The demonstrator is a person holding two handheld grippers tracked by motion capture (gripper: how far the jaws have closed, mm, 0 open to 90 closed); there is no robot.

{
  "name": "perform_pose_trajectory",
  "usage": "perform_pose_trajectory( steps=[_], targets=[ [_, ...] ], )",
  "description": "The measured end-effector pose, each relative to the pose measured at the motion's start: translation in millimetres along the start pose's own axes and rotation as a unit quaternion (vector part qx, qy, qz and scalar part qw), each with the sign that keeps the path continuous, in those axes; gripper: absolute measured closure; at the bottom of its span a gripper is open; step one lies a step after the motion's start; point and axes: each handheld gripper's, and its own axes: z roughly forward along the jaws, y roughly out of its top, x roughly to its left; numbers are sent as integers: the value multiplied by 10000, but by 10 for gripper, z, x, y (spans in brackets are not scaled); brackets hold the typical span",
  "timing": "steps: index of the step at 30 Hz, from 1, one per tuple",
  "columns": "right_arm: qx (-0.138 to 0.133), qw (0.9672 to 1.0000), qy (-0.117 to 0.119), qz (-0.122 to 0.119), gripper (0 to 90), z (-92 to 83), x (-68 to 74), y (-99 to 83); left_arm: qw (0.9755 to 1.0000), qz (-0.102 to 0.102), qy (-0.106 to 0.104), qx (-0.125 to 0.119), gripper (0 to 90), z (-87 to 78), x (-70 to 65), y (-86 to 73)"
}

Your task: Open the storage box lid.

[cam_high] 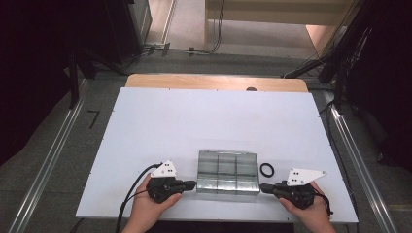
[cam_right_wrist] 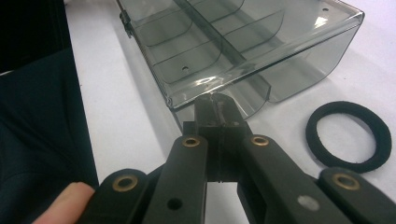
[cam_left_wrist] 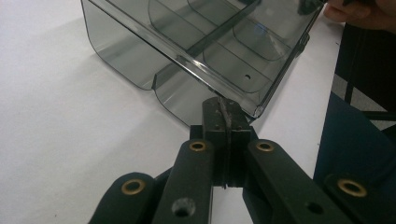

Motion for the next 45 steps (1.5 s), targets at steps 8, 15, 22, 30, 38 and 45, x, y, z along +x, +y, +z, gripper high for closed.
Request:
perform_pose_trajectory(
  steps=[8, 15, 22, 30, 38, 45],
  targets=[
    [-39, 10000, 58, -20, 881, 1, -9, -13, 10000, -71, -27, -19, 900, 1, 5, -11],
    [-199, 9992, 331, 72, 882, -16, -19, -14, 9991, -170, -316, -229, 900, -24, 7, 3],
    [-221, 9995, 154, 154, 882, -20, 9, 41, 9993, 28, -114, -342, 900, -28, -41, 22],
    [-554, 9984, -52, 14, 882, -66, 97, 130, 9961, 283, -135, -824, 900, -17, -105, 60],
    [-780, 9967, -233, -10, 882, -125, 168, 230, 9931, 480, -7, -1069, 682, -55, -132, 69],
    [-908, 9953, -332, 56, 882, -162, 206, 330, 9917, 345, 163, -1225, 324, -94, -50, 99]
  ],
)
